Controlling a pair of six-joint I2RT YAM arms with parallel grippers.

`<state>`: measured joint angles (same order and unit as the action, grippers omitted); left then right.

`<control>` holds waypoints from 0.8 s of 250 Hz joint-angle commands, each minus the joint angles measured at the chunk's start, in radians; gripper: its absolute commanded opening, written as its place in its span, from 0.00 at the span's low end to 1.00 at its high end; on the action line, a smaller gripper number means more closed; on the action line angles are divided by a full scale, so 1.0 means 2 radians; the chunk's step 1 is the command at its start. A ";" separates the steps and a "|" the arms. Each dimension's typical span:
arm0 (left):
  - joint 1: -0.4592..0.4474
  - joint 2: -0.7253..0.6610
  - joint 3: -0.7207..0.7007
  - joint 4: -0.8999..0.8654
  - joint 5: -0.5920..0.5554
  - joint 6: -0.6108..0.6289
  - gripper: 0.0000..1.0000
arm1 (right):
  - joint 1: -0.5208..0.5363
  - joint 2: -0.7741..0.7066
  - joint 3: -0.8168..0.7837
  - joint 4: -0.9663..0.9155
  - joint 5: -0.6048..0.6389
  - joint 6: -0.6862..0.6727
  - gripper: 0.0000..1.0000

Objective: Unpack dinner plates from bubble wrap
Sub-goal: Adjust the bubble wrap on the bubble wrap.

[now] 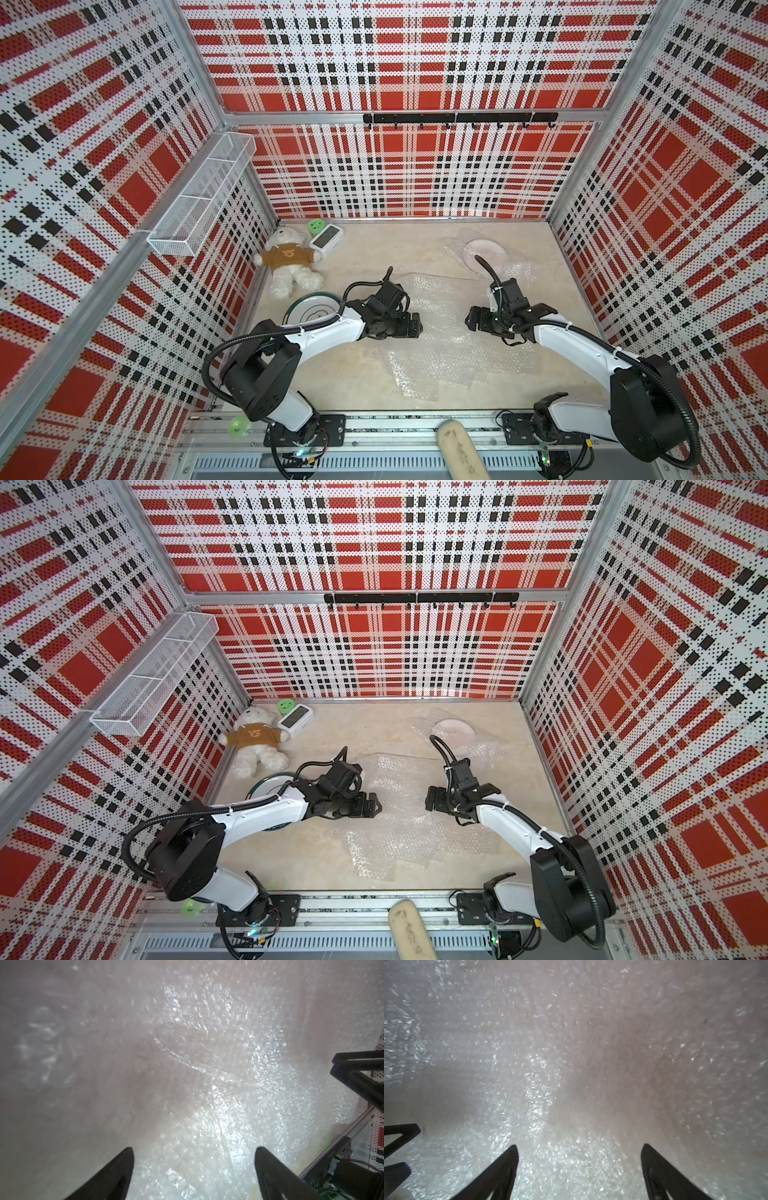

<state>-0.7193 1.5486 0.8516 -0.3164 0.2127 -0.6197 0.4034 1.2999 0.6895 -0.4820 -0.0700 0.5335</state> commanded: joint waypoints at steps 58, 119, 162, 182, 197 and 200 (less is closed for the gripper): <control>0.016 0.027 -0.075 0.078 0.031 -0.011 0.92 | 0.069 0.076 0.023 -0.011 0.099 0.030 0.82; 0.018 0.029 -0.077 0.074 0.029 -0.002 0.92 | 0.073 0.040 0.027 -0.027 0.104 0.041 0.64; 0.020 0.033 -0.079 0.078 0.032 -0.001 0.91 | 0.071 -0.005 0.043 -0.067 0.123 0.028 0.38; 0.022 0.035 -0.080 0.080 0.035 0.000 0.91 | 0.070 -0.017 0.049 -0.083 0.129 0.018 0.25; 0.023 0.035 -0.083 0.084 0.038 -0.002 0.91 | 0.065 -0.023 0.050 -0.088 0.139 0.013 0.22; 0.024 0.035 -0.083 0.086 0.039 -0.002 0.91 | 0.064 -0.024 0.050 -0.089 0.138 0.012 0.23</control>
<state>-0.6830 1.5738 0.7284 -0.1158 0.2855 -0.6235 0.5426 1.2800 0.7658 -0.6033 0.1551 0.5785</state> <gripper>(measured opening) 0.912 0.235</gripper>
